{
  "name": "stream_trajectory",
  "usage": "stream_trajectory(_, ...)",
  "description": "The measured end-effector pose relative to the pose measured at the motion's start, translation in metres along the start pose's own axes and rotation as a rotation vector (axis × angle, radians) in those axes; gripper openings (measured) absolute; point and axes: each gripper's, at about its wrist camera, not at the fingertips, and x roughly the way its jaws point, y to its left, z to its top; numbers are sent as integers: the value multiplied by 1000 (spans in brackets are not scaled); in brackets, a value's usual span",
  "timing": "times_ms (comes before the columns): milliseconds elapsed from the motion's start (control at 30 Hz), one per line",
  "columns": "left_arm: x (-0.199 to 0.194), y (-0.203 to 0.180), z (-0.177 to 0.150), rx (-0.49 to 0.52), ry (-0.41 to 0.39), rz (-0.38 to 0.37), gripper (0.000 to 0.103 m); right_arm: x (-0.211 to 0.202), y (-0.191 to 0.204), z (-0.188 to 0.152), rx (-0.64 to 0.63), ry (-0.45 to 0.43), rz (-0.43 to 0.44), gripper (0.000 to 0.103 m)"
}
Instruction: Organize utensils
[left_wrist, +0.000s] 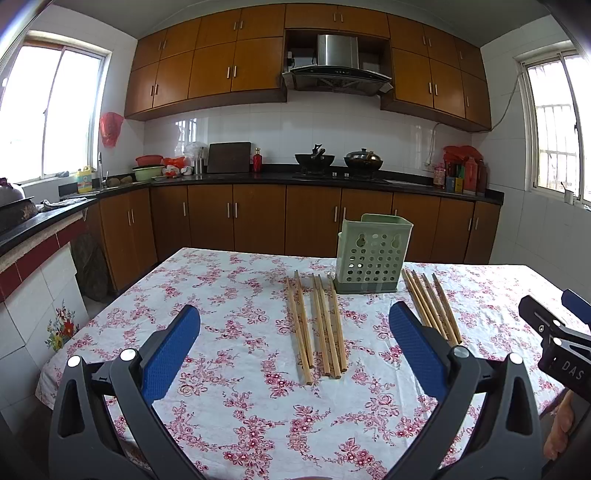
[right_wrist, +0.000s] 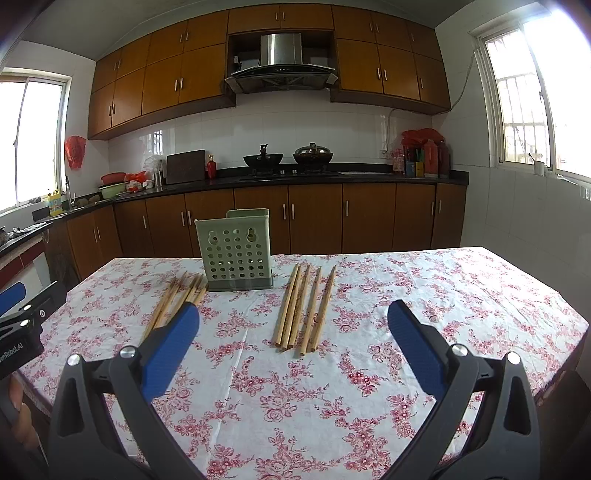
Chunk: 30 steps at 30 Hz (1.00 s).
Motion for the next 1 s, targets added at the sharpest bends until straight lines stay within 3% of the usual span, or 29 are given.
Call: stream_trajectory(1000, 0, 0, 0, 2, -2, 1, 101, 2, -1, -3, 5, 1, 2, 99)
